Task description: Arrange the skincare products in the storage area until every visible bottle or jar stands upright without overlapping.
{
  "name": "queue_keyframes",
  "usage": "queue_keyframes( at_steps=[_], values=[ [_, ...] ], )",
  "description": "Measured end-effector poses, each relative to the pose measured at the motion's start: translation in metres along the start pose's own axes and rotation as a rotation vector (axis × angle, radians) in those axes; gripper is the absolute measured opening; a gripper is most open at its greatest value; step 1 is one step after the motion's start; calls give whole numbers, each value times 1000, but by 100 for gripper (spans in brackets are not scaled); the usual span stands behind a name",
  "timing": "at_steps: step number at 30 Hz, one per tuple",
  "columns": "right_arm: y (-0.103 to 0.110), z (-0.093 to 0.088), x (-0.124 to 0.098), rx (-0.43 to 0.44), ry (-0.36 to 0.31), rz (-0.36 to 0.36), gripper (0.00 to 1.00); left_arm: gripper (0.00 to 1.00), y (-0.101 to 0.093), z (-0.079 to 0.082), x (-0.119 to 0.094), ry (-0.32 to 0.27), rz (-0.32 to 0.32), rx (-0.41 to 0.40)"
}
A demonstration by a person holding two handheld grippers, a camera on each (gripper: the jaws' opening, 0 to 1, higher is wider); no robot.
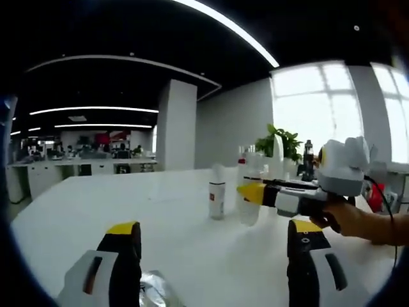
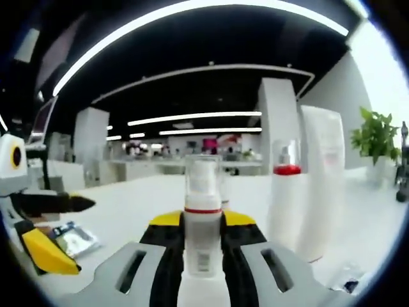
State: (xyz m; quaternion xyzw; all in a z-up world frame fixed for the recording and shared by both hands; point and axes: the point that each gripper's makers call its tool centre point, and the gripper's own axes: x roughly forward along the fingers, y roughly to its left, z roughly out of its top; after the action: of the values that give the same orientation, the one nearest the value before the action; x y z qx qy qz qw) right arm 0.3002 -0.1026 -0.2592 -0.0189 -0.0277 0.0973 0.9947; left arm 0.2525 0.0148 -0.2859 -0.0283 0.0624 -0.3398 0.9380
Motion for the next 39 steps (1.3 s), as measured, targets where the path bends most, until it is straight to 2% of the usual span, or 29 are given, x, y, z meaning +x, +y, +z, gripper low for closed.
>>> queue_keyframes(
  at_steps=[10, 15, 18, 39],
  values=[
    [-4, -10, 3, 15, 24, -16, 19, 98, 9, 5, 3, -11, 5, -21],
    [-7, -14, 8, 20, 39, -20, 19, 98, 8, 4, 3, -4, 1, -26],
    [-10, -16, 9, 25, 43, -30, 19, 98, -2, 0, -2, 1, 2, -19],
    [-12, -23, 10, 33, 71, -36, 19, 98, -4, -3, -7, 2, 2, -23]
  ],
)
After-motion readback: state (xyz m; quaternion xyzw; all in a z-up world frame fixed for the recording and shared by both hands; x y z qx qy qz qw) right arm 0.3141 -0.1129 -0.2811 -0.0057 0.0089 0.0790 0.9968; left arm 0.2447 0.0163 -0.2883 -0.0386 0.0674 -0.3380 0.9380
